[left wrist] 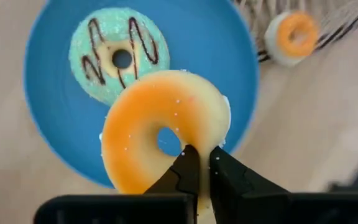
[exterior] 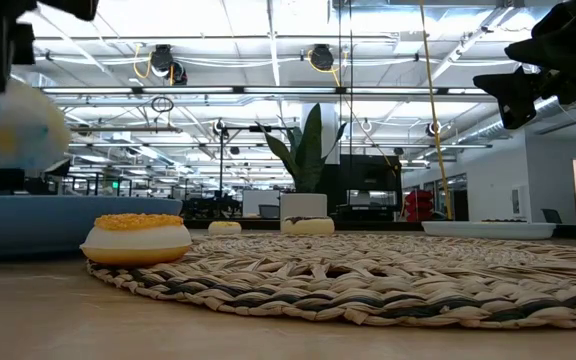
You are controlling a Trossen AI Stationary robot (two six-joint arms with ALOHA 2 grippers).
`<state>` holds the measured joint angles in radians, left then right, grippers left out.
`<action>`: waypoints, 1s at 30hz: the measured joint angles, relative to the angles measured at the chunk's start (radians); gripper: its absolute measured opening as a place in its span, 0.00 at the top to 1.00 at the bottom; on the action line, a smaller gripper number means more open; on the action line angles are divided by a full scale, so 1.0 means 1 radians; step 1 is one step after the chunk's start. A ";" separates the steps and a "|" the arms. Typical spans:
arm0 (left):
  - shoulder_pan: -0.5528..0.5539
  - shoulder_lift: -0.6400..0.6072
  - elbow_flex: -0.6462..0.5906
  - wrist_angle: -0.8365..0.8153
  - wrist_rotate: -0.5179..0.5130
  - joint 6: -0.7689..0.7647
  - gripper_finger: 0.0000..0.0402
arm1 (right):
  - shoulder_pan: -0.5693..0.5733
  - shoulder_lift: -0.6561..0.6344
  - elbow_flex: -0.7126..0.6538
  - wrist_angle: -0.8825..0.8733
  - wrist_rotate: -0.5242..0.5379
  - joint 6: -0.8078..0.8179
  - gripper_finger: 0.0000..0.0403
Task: Pick & Place donuts
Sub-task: Put the large white donut on the blue plate
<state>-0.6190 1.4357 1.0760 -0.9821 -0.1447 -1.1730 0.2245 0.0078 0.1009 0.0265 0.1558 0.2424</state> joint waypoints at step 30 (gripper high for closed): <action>0.103 -0.545 -0.659 1.111 0.017 0.116 0.98 | 0.000 0.000 0.000 0.000 0.000 0.000 0.46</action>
<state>-0.5159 0.8905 0.4167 0.1287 -0.1280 -1.0572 0.2243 0.0074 0.1009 0.0263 0.1558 0.2424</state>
